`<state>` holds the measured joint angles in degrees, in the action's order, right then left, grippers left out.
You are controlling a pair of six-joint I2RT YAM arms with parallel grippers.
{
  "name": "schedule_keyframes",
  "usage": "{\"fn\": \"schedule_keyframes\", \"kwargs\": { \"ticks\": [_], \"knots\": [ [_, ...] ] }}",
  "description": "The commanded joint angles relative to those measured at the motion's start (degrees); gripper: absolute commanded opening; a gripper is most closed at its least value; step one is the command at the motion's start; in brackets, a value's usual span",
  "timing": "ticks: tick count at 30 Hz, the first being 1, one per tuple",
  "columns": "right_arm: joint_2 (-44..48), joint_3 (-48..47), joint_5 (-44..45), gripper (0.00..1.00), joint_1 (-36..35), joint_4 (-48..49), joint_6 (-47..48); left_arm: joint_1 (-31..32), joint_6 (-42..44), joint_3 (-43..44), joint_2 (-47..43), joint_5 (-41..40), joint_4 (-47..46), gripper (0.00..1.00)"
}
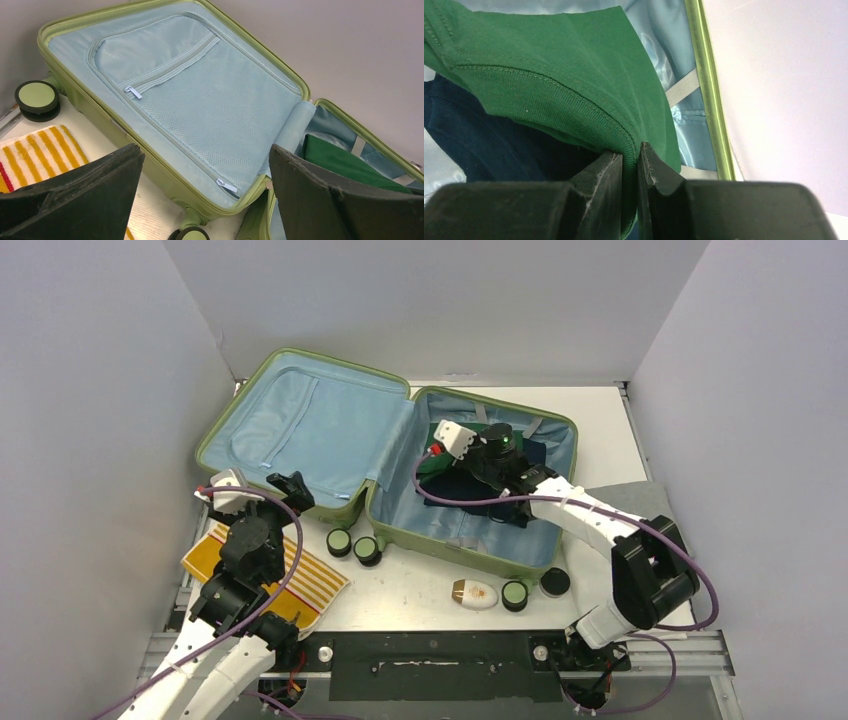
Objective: Pack the luggage
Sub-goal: Place the clothes in the luggage.
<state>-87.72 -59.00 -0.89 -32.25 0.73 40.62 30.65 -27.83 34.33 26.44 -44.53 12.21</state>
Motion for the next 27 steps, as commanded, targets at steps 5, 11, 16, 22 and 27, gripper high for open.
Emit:
{"fn": "schedule_keyframes", "kwargs": {
  "ticks": [5,11,16,22,27],
  "knots": [
    [4.96,0.26,-0.18,0.03,-0.22,1.7,-1.98,0.28,0.6,0.13,0.36,0.59,-2.88,0.95],
    [8.46,0.55,4.8,0.61,-2.41,2.54,-6.8,0.37,0.65,0.27,0.83,0.68,-2.78,0.96],
    [12.54,-3.12,8.35,0.87,-1.39,2.19,-21.48,0.37,0.57,0.39,1.35,0.73,-2.52,0.96],
    [14.4,-4.58,0.87,0.89,11.72,-6.84,-56.77,0.37,0.49,0.37,1.8,1.0,-2.58,0.96],
    [13.26,3.58,-14.14,0.9,25.25,-4.07,-79.35,0.37,0.43,0.38,2.93,1.29,-2.66,0.96]
  ]
}}
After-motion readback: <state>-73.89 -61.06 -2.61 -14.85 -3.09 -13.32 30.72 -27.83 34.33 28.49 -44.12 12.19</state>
